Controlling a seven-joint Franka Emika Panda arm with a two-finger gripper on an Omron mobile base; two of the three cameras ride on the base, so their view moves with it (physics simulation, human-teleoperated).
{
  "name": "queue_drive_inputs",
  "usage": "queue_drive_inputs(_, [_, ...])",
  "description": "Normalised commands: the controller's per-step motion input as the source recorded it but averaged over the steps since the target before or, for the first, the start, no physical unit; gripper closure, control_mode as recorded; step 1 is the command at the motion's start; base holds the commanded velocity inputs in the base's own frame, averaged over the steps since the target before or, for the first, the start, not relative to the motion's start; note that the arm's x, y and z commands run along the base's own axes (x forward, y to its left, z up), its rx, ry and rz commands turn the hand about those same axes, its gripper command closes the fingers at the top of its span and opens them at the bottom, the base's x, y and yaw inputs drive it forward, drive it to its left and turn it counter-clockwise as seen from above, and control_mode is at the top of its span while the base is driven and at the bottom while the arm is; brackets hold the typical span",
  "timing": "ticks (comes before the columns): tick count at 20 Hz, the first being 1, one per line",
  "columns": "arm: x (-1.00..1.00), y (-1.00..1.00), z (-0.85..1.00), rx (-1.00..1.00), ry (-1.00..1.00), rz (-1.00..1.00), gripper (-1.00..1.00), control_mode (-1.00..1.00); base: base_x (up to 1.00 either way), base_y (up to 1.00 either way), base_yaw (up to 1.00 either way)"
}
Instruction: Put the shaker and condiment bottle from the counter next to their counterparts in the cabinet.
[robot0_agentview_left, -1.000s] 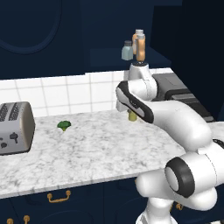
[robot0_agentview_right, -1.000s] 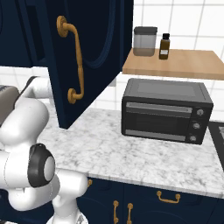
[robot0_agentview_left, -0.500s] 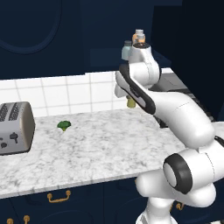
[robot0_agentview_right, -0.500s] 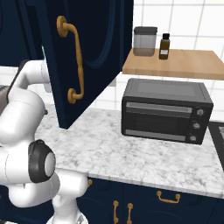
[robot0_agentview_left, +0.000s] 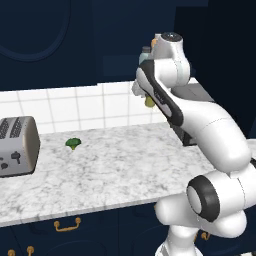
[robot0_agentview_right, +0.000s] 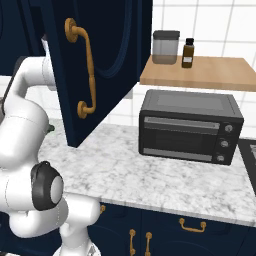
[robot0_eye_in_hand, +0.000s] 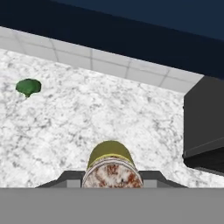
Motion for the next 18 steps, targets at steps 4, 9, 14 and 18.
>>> queue_drive_inputs(4, [0.01, 0.06, 0.34, 0.0, -0.14, 0.0, 1.0, -1.0, 0.0, 0.0, 0.0])
queue_drive_inputs(9, [0.22, 0.19, 0.26, 0.0, -0.03, 0.0, 1.0, -1.0, 0.0, 0.0, 0.0])
queue_drive_inputs(14, [0.4, 0.13, 0.35, 0.0, -0.03, 0.01, 1.0, -1.0, 0.0, 0.0, 0.0])
queue_drive_inputs(18, [0.34, 0.04, 0.42, 0.0, -0.05, 0.03, 1.0, -1.0, 0.0, 0.0, 0.0])
